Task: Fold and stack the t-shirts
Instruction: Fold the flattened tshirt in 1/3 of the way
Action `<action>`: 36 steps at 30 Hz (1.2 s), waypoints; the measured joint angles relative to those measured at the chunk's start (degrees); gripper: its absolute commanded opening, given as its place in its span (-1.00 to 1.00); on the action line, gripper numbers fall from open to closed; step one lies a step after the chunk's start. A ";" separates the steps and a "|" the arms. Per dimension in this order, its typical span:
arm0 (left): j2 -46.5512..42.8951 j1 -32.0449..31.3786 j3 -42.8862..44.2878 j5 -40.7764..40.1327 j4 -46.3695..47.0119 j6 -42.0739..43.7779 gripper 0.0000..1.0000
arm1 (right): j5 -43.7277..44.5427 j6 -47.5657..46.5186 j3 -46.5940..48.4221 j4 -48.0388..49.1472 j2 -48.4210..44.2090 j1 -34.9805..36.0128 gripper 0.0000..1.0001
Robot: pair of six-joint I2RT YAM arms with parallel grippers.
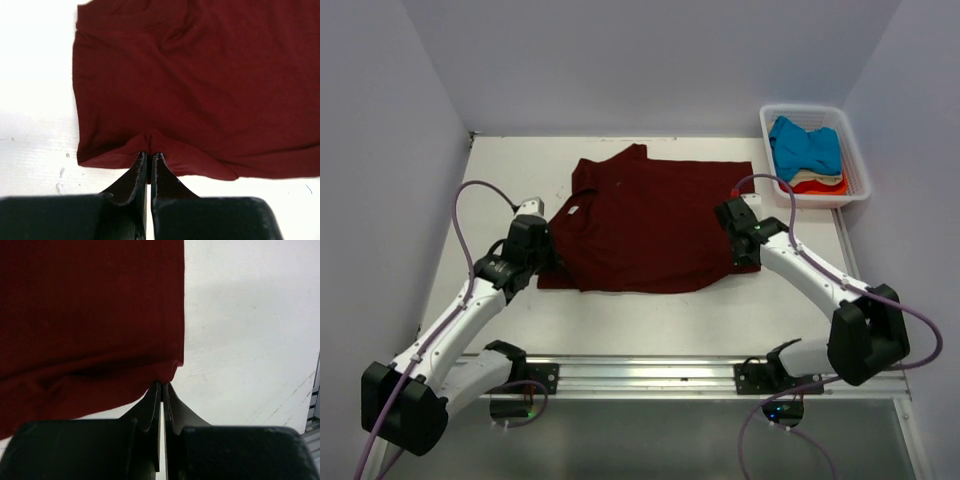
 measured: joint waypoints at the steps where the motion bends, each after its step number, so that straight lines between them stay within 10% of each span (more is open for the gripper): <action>1: 0.63 0.00 0.33 -0.59 0.31 0.02 -1.00 | 0.26 0.42 0.00 0.33 1.51 0.00 -1.00; 36: 14.34 1.57 5.27 -10.36 13.64 5.16 -1.00 | 4.24 3.63 8.59 8.04 18.73 -8.74 -1.00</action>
